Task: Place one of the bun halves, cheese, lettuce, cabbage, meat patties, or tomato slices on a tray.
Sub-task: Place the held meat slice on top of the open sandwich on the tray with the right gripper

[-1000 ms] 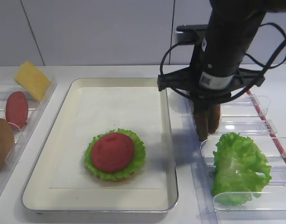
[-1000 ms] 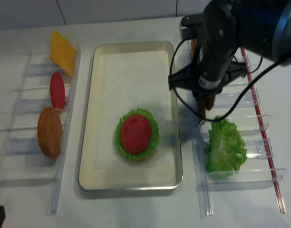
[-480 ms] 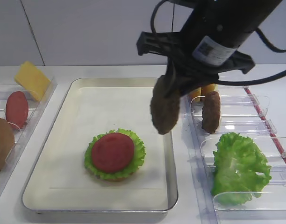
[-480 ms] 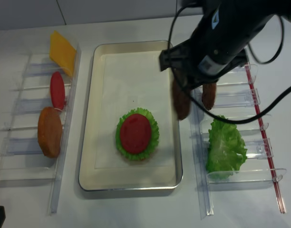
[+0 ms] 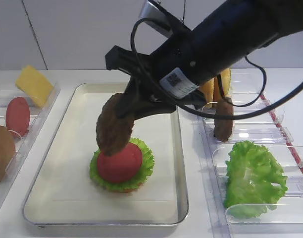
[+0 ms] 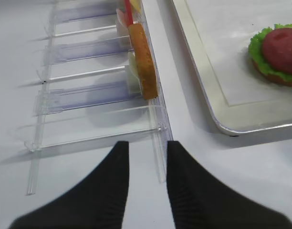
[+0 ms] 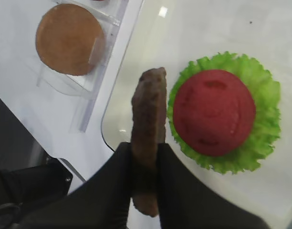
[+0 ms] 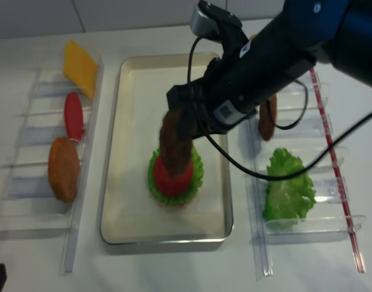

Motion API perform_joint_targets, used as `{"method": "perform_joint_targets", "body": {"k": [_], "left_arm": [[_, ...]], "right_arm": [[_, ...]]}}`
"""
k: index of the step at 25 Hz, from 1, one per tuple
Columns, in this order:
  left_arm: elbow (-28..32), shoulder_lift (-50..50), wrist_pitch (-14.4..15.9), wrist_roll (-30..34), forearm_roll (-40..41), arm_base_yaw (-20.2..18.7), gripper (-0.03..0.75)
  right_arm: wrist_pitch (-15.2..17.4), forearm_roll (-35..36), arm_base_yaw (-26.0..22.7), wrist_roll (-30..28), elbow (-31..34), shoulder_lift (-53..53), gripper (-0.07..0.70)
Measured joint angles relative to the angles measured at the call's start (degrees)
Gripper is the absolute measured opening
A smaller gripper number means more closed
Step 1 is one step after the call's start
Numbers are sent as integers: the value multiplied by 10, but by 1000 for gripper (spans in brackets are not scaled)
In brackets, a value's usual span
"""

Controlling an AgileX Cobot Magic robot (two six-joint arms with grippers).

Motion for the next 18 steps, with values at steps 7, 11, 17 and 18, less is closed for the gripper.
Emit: {"method": "perform_joint_targets", "body": {"k": [7, 11, 17, 18], "left_arm": [[0, 0, 0, 0, 0, 0, 182], [0, 0, 0, 0, 0, 0, 182], [0, 0, 0, 0, 0, 0, 182], [0, 0, 0, 0, 0, 0, 182]], "right_arm": [[-21, 91, 0, -75, 2, 49, 125], [-17, 119, 0, -104, 2, 79, 125], [-11, 124, -19, -114, 2, 83, 125], [-8, 124, -26, -115, 2, 83, 125]]}}
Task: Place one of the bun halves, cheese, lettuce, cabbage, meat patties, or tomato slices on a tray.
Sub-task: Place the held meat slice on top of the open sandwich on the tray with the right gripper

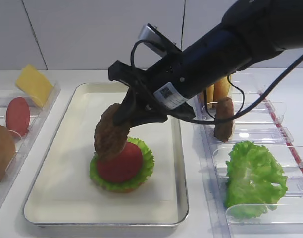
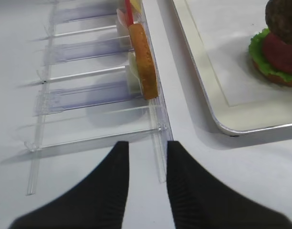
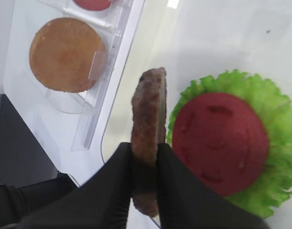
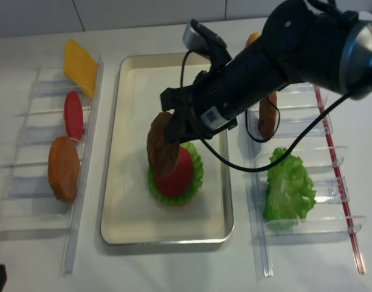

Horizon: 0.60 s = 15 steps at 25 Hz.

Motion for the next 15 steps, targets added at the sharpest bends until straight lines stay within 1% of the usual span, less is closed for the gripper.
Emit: {"method": "perform_joint_targets", "body": {"k": [2, 6, 7, 12, 15], "left_arm": [[0, 0, 0, 0, 0, 0, 182], [0, 0, 0, 0, 0, 0, 182], [0, 0, 0, 0, 0, 0, 182], [0, 0, 0, 0, 0, 0, 182], [0, 0, 0, 0, 0, 0, 182]], "right_arm": [[14, 10, -12, -10, 0, 0, 125], [57, 71, -27, -75, 1, 0, 125], [63, 78, -27, -86, 1, 0, 125], [84, 82, -27, -102, 1, 18, 125], [86, 83, -27, -106, 1, 36, 125]]}}
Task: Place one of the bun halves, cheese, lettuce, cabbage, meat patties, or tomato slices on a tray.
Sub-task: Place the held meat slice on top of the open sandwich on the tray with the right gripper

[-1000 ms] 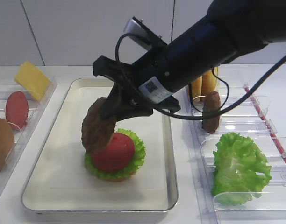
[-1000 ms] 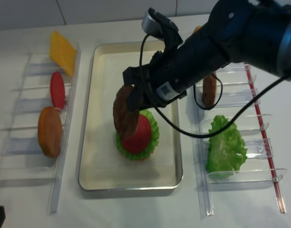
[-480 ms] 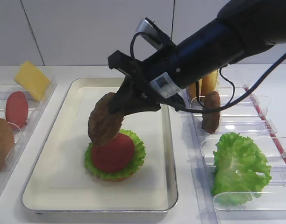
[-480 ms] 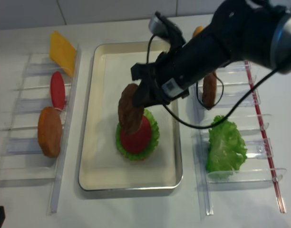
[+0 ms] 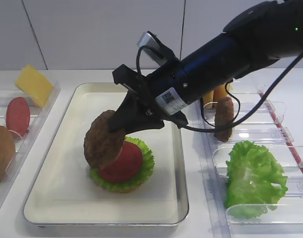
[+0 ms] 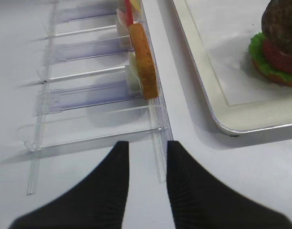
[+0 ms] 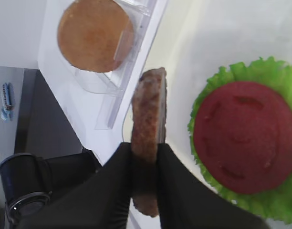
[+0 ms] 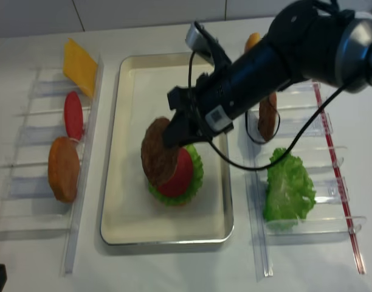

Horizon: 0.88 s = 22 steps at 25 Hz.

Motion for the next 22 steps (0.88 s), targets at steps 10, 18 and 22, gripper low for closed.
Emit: {"method": "perform_joint_targets", "body": {"k": [10, 18, 22], "left_arm": [[0, 0, 0, 0, 0, 0, 182], [0, 0, 0, 0, 0, 0, 182], [0, 0, 0, 0, 0, 0, 182]], "right_arm": [[-1, -4, -5, -3, 0, 30, 124], [0, -6, -19, -3, 0, 44, 123], [0, -23, -28, 7, 0, 44, 121]]}}
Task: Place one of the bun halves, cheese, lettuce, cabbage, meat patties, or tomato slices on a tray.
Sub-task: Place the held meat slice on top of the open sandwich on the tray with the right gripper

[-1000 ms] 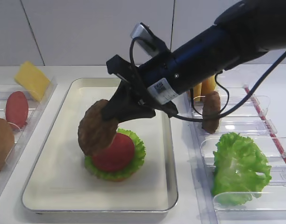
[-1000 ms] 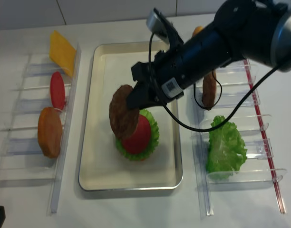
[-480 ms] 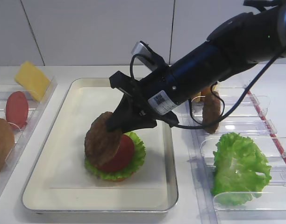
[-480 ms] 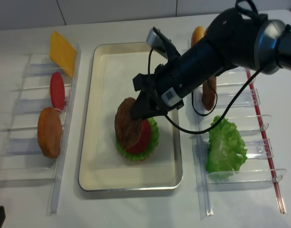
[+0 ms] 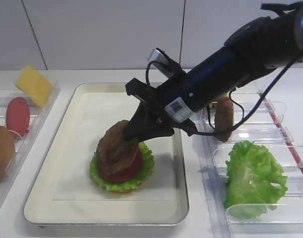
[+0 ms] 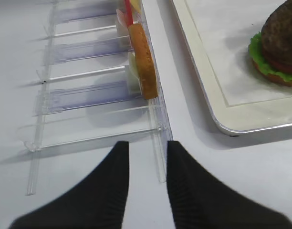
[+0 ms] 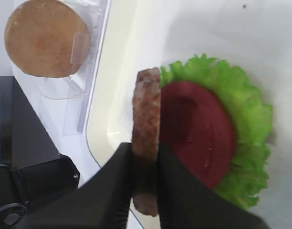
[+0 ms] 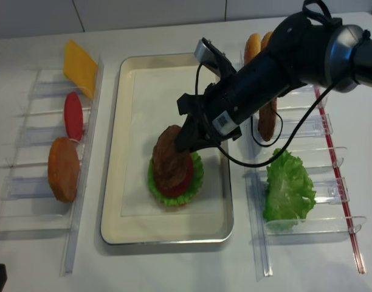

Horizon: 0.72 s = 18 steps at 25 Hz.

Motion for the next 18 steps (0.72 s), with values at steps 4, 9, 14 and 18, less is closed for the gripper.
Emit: {"method": "perform_joint_targets", "body": {"k": [4, 9, 14, 18], "left_arm": [[0, 0, 0, 0, 0, 0, 182], [0, 0, 0, 0, 0, 0, 182], [0, 0, 0, 0, 0, 0, 182], [0, 0, 0, 0, 0, 0, 182]], "right_arm": [[0, -4, 0, 4, 0, 6, 121], [0, -14, -1, 11, 0, 10, 120], [-10, -50, -1, 52, -1, 10, 117], [-4, -35, -1, 61, -1, 10, 117]]}}
